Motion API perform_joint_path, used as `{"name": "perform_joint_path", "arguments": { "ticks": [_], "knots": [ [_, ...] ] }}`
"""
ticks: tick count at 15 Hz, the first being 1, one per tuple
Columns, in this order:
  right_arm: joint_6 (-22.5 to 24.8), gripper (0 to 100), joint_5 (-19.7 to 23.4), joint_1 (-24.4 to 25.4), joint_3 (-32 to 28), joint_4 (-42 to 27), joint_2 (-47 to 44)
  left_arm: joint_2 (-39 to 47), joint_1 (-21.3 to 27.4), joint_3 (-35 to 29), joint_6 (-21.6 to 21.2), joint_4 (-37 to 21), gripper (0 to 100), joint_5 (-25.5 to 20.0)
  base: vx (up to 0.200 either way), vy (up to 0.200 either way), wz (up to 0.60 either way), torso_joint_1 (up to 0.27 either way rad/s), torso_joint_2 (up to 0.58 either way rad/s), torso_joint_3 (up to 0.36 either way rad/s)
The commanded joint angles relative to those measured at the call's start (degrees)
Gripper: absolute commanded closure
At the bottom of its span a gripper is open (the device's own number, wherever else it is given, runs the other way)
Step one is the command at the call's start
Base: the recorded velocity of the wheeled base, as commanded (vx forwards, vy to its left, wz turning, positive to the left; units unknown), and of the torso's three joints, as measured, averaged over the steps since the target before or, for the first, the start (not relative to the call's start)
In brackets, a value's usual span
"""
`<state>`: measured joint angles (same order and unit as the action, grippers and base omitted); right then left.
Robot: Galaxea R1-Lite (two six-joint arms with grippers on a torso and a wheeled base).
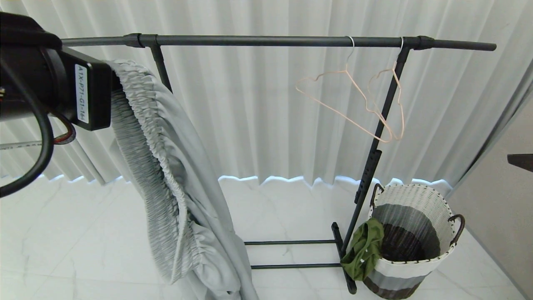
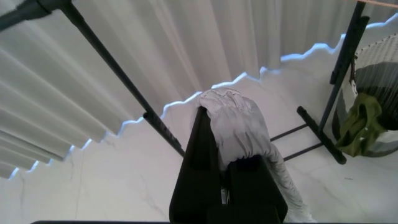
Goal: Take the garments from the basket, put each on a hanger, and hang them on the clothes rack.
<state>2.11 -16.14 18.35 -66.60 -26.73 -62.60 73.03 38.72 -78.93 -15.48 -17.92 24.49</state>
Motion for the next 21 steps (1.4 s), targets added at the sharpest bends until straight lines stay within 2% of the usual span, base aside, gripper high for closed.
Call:
{"name": "perform_joint_path", "arguments": {
  "ticks": [1,7,10,17,21],
  "knots": [
    [0.0,0,0.0,0.0,0.0,0.0,-0.5,0.0,-0.1,0.4,0.0,0.0,100,0.0,0.0,0.0,0.0,0.227,-0.51,-0.286],
    [0.1,0,-0.2,-0.1,0.2,0.0,-0.5,-0.1,-0.1,1.0,-0.1,0.0,100,0.0,0.0,0.0,0.0,0.23,-0.5,-0.276],
    [0.4,0,-0.4,-0.4,0.9,0.0,-0.5,-0.1,-0.2,2.4,0.3,0.0,100,0.1,0.0,0.0,0.0,0.059,-0.13,-0.074],
    [0.4,0,-0.5,-0.6,1.6,0.1,-0.4,-0.2,-0.1,2.6,0.4,0.0,100,0.1,0.2,0.0,0.0,0.009,-0.01,-0.006],
    [0.7,0,-0.3,-1.0,7.2,7.5,-0.8,-0.1,-0.1,2.6,0.4,0.0,100,0.1,0.2,0.0,0.0,0.006,0.0,0.001]
  ]
}}
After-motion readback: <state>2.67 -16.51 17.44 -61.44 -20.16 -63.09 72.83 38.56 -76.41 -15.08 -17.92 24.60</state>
